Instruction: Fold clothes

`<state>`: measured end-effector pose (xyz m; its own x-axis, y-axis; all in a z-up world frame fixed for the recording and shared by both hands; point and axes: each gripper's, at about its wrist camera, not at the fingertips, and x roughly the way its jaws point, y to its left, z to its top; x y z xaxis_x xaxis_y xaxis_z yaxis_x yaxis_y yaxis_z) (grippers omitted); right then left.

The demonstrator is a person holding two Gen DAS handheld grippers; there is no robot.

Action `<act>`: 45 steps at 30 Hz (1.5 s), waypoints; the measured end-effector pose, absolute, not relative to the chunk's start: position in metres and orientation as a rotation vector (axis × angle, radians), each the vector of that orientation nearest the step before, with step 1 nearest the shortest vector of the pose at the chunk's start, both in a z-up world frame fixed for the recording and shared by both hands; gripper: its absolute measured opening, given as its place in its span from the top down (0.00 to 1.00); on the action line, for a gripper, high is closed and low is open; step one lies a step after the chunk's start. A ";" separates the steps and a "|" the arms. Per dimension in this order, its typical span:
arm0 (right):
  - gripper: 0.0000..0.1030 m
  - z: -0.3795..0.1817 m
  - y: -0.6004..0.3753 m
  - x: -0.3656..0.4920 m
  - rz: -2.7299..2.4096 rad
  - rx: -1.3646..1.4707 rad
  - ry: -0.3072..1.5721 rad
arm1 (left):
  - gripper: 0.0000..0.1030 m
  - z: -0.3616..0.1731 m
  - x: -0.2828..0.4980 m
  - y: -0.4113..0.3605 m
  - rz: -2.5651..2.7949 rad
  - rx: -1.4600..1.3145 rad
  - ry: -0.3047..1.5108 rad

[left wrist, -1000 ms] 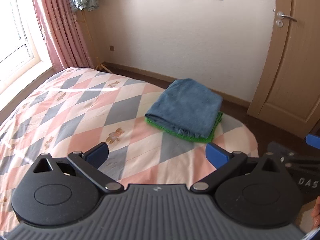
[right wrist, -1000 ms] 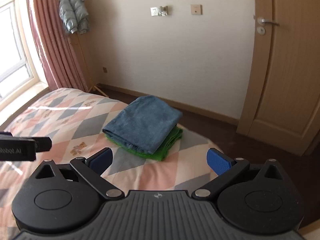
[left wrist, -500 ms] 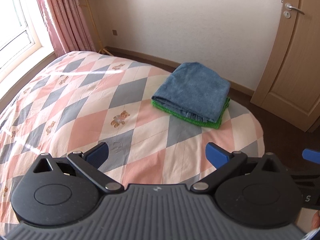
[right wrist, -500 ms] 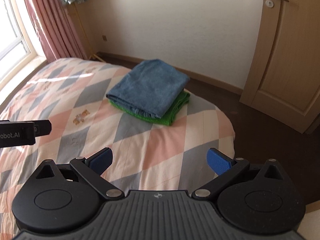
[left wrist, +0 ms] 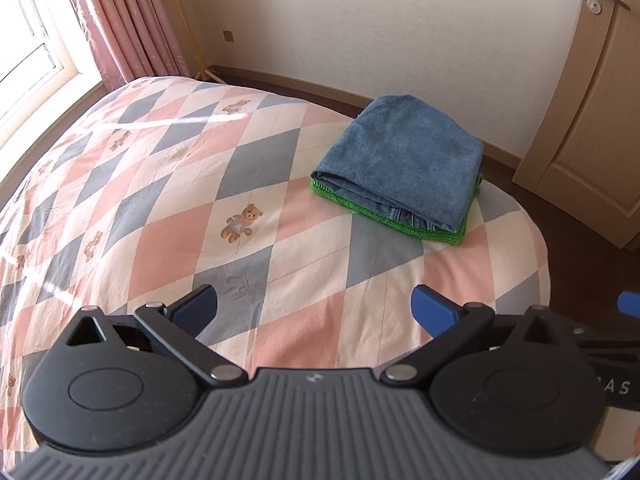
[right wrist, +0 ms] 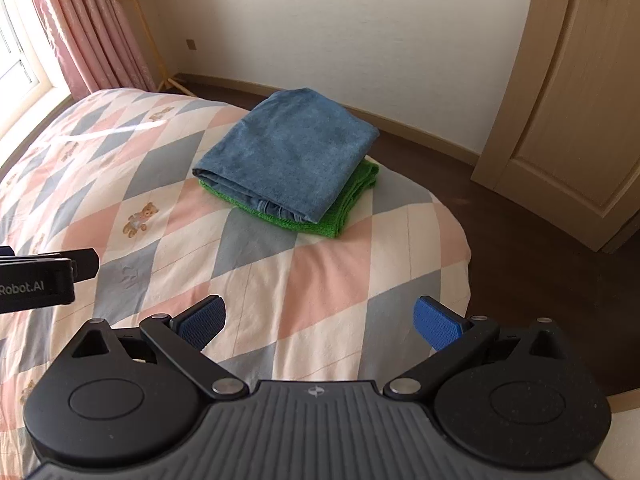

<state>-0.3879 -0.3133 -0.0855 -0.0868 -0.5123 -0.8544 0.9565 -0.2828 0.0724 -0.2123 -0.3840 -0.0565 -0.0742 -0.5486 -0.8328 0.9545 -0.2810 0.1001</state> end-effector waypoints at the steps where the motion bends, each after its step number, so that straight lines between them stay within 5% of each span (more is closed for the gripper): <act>1: 0.00 -0.087 -0.317 -0.389 -1.634 0.987 0.645 | 0.01 -0.059 -0.213 -0.388 -1.633 0.971 0.594; 45: 0.00 -0.125 -0.419 -0.432 -1.602 1.091 0.717 | 0.01 -0.124 -0.270 -0.510 -1.675 1.058 0.669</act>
<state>-0.4318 -0.4188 -0.1253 -0.0645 -0.4115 -0.9091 0.9523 -0.2976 0.0672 -0.2696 -0.5100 -0.1242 -0.1141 -0.4528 -0.8843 0.9373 -0.3442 0.0554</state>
